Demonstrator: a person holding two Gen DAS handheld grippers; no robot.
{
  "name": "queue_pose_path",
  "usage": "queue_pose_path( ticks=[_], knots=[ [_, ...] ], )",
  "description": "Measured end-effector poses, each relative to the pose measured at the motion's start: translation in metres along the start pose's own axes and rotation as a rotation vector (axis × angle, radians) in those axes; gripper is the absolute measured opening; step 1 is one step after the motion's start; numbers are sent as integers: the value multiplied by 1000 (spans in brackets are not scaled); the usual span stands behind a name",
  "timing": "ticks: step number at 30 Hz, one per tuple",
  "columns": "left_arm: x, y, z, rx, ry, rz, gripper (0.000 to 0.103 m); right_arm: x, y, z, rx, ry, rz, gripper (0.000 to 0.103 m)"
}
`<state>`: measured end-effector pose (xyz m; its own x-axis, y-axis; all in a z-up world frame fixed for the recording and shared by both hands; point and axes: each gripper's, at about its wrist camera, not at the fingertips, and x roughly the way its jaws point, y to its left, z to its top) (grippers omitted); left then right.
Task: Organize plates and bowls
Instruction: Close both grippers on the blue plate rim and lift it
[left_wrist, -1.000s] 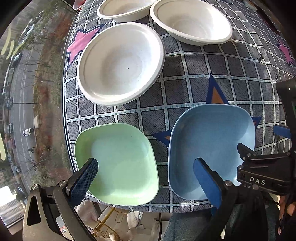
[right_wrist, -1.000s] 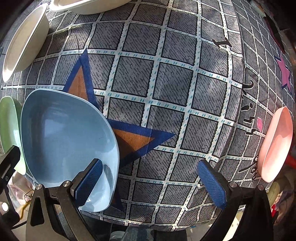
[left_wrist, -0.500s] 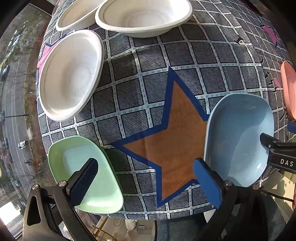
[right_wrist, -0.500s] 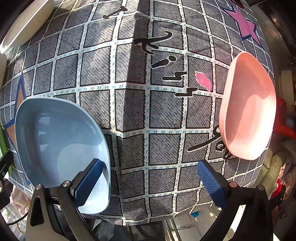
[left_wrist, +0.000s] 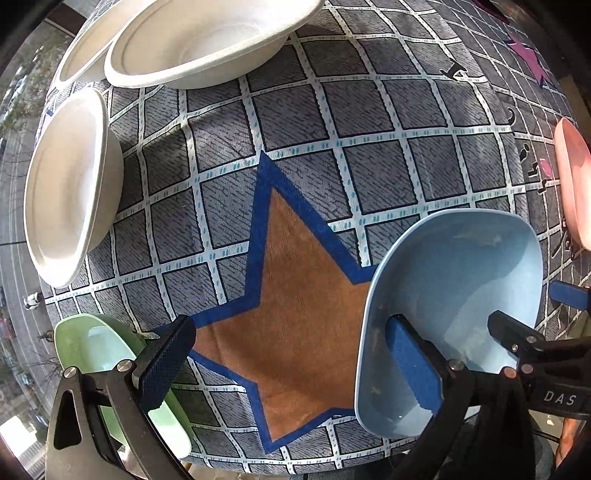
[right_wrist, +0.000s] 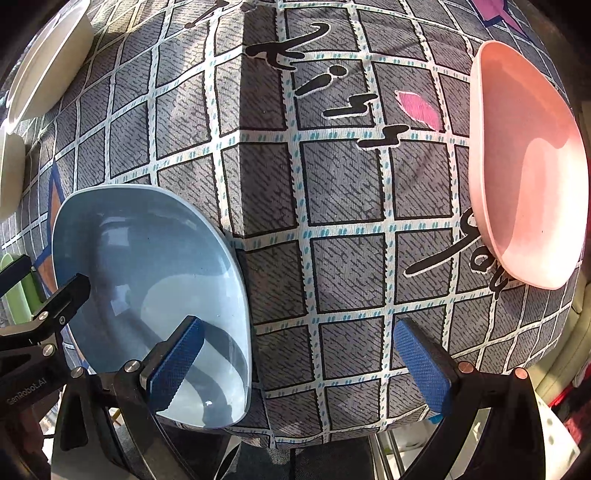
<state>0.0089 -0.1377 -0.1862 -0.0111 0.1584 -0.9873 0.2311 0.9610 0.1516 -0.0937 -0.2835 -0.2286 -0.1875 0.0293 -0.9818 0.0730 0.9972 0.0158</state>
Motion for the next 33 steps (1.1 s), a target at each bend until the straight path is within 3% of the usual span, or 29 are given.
queue_pose_path(
  ticks=[5,9,16,18,21,23,24,25,26,27,30,33],
  knots=[
    [4,-8,14,12,-41,-35,103,10,20,-17,-6,33,58,103],
    [3,0,2,-41,-29,-116,103,5,26,-19,5,63,78,103],
    [7,-21,6,-50,18,-96,103,-22,9,-17,40,102,146,102],
    [1,-26,-1,-19,21,-113,97,-25,11,-17,21,82,153,93],
    [-11,-44,-4,29,11,-122,82,-34,19,-19,-9,66,174,68],
    [-17,-60,-6,59,12,-127,66,-41,23,-21,-12,73,201,42],
    [-20,-68,-6,79,12,-134,61,-43,25,-20,-14,75,199,35],
    [-22,-76,-5,100,14,-148,48,-44,27,-20,-17,79,195,27],
    [-23,-84,-6,118,18,-171,33,-44,30,-18,-21,78,190,27],
    [-25,-94,-11,128,29,-187,30,-42,32,-15,-25,75,184,27],
    [-29,-114,-17,144,36,-189,27,-40,40,-12,-30,82,169,27],
    [-28,-112,-26,134,51,-195,25,-33,44,-8,-30,97,179,27]
  ],
)
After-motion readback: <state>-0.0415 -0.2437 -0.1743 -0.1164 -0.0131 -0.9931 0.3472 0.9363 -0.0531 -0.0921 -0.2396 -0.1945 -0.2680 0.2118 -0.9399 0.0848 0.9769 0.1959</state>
